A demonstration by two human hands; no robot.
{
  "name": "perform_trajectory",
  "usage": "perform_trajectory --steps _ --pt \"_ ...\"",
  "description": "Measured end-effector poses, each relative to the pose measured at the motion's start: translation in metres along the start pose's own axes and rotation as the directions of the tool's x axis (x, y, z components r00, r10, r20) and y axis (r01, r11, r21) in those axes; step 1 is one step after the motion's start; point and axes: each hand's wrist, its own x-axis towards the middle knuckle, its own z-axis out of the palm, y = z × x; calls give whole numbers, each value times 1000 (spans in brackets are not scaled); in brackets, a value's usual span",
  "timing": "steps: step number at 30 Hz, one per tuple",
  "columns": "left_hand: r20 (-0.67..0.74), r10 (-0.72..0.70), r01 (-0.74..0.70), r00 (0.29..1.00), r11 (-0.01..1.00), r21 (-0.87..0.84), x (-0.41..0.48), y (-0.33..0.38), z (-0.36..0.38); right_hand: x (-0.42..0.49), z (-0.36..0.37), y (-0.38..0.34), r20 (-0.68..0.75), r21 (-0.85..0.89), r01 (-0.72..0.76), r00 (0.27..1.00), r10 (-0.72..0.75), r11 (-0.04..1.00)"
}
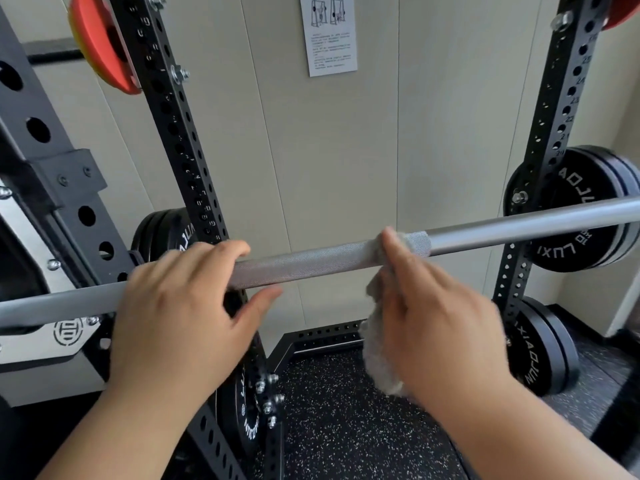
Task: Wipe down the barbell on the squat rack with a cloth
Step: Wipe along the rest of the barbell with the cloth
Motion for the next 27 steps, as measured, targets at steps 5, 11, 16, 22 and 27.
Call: perform_trajectory --steps 5,11,16,22,27 --pt "12 28 -29 1000 993 118 2 -11 7 -5 7 -8 26 44 -50 998 49 998" --pt "132 116 -126 984 990 68 20 -23 -7 2 -5 7 -59 30 -157 986 158 987" --pt "371 -4 25 929 998 -50 41 -23 -27 -4 6 -14 108 31 -1 994 -3 1000" --pt "104 52 -57 993 997 45 16 -15 -5 -6 3 0 -51 60 -98 994 101 993" --pt "-15 38 -38 999 998 52 4 -2 12 -5 5 3 -59 43 -34 998 37 998"
